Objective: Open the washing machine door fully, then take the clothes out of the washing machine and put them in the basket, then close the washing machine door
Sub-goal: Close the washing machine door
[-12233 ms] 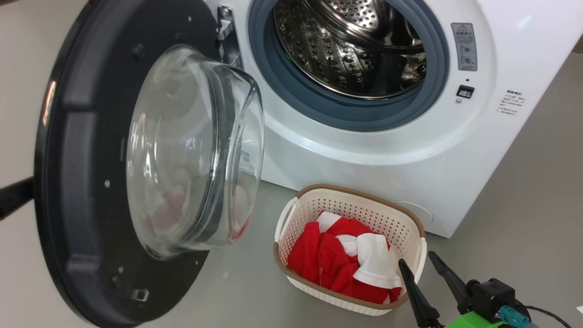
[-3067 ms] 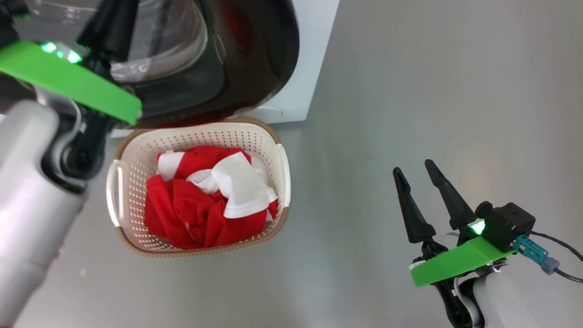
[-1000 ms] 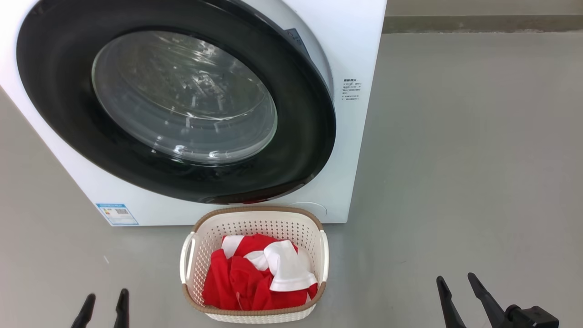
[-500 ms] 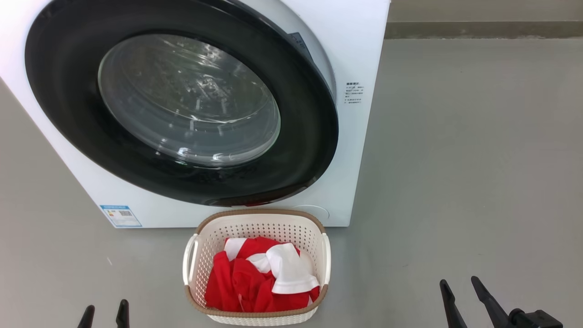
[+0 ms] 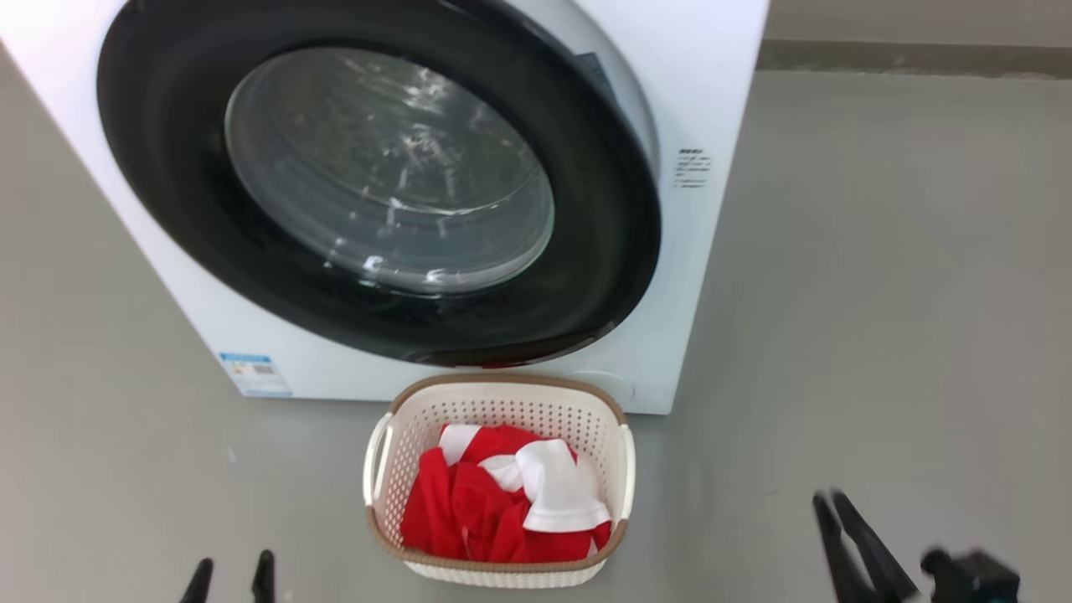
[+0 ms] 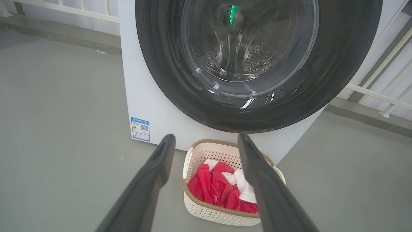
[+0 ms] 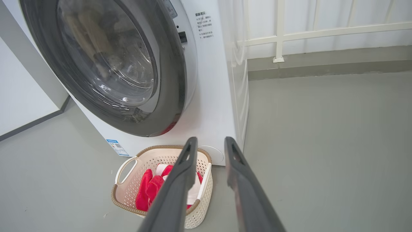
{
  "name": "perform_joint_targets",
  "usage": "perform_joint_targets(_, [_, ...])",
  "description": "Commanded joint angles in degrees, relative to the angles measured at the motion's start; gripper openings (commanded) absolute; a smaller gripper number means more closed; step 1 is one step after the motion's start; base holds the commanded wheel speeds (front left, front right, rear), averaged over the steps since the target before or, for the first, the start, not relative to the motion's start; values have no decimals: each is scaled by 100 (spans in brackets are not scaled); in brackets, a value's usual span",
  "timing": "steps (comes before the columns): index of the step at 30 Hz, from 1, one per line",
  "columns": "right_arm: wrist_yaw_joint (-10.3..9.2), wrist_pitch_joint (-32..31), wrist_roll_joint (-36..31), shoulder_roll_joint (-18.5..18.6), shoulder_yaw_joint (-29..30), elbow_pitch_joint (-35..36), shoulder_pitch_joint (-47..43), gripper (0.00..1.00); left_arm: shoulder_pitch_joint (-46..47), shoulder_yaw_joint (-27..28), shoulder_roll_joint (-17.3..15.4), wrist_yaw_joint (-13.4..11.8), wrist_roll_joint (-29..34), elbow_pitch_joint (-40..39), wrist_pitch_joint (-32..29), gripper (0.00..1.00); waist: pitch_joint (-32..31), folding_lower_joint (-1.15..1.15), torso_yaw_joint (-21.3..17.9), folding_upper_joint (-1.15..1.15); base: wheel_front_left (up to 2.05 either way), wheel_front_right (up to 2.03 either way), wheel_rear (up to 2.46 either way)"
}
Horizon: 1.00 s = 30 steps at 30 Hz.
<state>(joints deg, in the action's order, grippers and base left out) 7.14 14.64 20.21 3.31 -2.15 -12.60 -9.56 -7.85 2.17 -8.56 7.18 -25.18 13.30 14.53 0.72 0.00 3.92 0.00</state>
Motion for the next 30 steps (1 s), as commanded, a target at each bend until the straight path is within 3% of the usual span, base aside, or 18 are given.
perform_joint_targets(1, [35, 36, 57, 49, -188, 128, 569, 0, 330, 97, -19, 31, 1, -136, 47, 100, 169, 0, 192, 0, 0, 0, 0])
perform_joint_targets(17, [35, 36, 105, -39, -346, -449, 2996, 0, 1168, -546, 204, 31, -243, -26, 47, 100, 966, 0, 1120, 0, 0, 0, 0])
perform_joint_targets(30, [35, 36, -64, -43, -144, -1030, 4089, 0, 1764, -960, 328, 31, -464, 83, 47, 100, 1579, 0, 1553, 0, 0, 0, 0])
